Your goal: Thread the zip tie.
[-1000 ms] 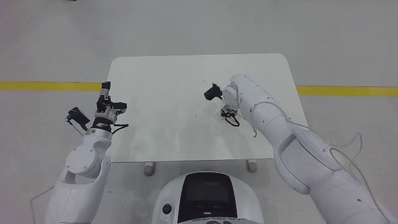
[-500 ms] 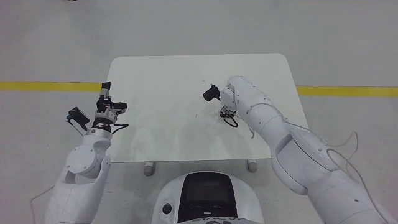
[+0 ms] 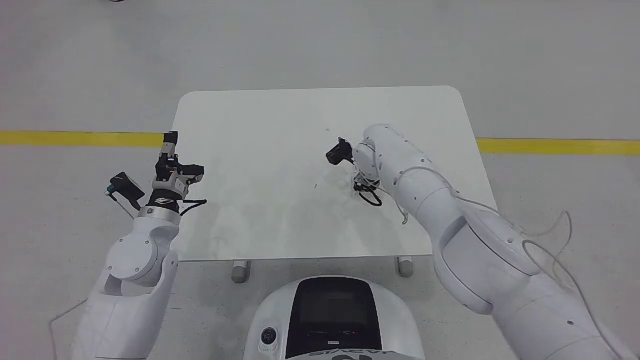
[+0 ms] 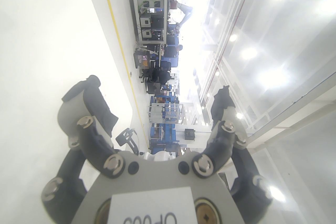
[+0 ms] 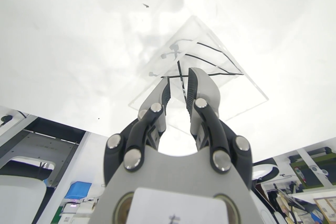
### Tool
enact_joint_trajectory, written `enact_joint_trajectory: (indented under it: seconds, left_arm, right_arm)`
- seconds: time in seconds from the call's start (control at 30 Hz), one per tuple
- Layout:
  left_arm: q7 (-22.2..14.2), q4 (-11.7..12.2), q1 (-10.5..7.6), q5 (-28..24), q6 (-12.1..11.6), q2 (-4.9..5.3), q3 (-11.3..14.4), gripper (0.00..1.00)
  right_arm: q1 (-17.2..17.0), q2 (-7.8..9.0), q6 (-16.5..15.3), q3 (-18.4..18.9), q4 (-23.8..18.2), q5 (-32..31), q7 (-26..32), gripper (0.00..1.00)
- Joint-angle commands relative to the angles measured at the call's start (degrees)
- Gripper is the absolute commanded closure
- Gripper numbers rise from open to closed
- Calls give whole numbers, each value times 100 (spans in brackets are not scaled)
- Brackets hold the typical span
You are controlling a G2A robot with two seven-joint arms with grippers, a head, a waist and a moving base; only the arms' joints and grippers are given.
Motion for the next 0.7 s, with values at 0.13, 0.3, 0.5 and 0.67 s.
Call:
enact_joint_trajectory:
  seconds: [0.13,0.3,0.5,0.67]
  left_arm:
    - [0,0,0,0,0,0,0,0]
    - [0,0,0,0,0,0,0,0]
    - [0,0,0,0,0,0,0,0]
    - [0,0,0,0,0,0,0,0]
  right_arm:
    - [2,-41,66,19,108,1,-30,98]
    - [19,-67,60,39,184,11,-32,100]
    - [70,-83,25,80,260,31,-57,100]
    - [104,-85,-35,97,268,-1,-129,84]
